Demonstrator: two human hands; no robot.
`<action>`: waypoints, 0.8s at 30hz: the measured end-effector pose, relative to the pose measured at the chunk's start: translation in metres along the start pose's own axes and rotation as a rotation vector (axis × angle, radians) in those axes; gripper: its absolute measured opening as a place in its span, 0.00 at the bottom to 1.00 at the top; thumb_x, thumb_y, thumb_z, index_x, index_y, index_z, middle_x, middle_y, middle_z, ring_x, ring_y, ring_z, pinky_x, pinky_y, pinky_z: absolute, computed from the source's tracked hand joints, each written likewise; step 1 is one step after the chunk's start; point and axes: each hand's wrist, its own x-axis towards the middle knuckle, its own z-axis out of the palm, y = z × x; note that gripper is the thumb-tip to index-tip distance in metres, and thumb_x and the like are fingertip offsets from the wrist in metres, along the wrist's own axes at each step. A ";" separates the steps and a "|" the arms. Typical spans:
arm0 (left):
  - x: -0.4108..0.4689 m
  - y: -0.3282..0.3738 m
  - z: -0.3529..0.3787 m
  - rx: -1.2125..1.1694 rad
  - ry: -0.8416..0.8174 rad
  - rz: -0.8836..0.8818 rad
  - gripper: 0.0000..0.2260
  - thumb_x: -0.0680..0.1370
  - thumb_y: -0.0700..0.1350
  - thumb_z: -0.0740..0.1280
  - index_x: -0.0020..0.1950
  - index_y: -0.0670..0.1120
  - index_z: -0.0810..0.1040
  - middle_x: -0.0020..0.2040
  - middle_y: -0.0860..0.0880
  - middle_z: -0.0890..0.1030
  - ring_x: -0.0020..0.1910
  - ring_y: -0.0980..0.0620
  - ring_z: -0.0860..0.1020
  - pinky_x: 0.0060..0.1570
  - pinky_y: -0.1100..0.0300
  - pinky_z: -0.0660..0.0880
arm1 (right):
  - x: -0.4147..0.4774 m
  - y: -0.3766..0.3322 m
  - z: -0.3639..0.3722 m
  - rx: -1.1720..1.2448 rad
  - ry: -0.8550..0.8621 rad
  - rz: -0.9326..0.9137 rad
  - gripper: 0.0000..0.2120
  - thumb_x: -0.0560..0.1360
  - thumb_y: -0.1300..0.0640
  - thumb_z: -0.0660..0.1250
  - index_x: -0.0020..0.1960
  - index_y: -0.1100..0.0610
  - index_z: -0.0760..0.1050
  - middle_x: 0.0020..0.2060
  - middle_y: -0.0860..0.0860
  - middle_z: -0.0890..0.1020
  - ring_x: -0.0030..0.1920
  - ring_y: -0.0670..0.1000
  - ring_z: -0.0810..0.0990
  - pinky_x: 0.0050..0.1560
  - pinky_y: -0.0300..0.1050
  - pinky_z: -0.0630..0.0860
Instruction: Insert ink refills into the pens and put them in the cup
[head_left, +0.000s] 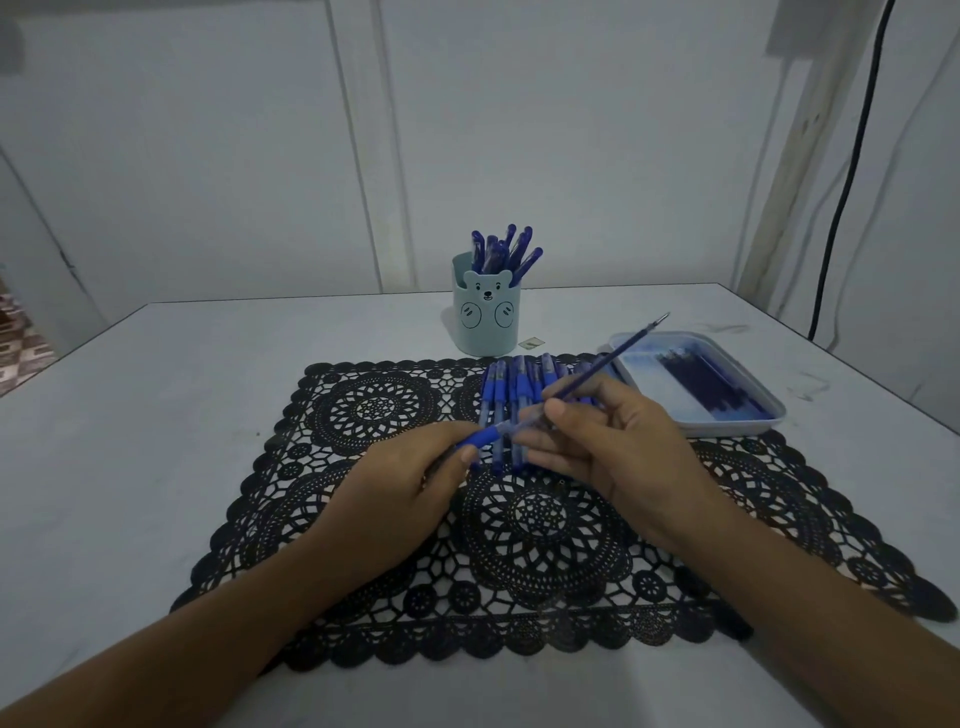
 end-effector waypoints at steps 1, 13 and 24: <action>0.000 0.001 0.000 -0.003 0.006 0.004 0.14 0.78 0.49 0.57 0.57 0.47 0.77 0.41 0.59 0.79 0.41 0.65 0.75 0.42 0.76 0.68 | -0.001 0.001 0.001 0.011 -0.001 -0.006 0.04 0.74 0.65 0.61 0.48 0.60 0.73 0.38 0.55 0.84 0.42 0.53 0.84 0.44 0.43 0.81; 0.001 0.004 -0.002 -0.041 0.034 0.038 0.14 0.78 0.47 0.56 0.57 0.46 0.77 0.38 0.66 0.74 0.39 0.70 0.74 0.41 0.79 0.65 | -0.002 0.002 0.005 0.077 -0.012 -0.051 0.07 0.68 0.59 0.63 0.47 0.58 0.73 0.40 0.58 0.84 0.41 0.54 0.84 0.42 0.45 0.81; 0.001 0.004 -0.002 -0.053 -0.002 0.081 0.12 0.78 0.45 0.57 0.59 0.50 0.73 0.40 0.63 0.75 0.40 0.66 0.75 0.43 0.77 0.67 | -0.010 0.004 0.006 -0.390 -0.092 -0.093 0.10 0.73 0.64 0.65 0.50 0.52 0.79 0.36 0.50 0.83 0.34 0.45 0.80 0.37 0.36 0.78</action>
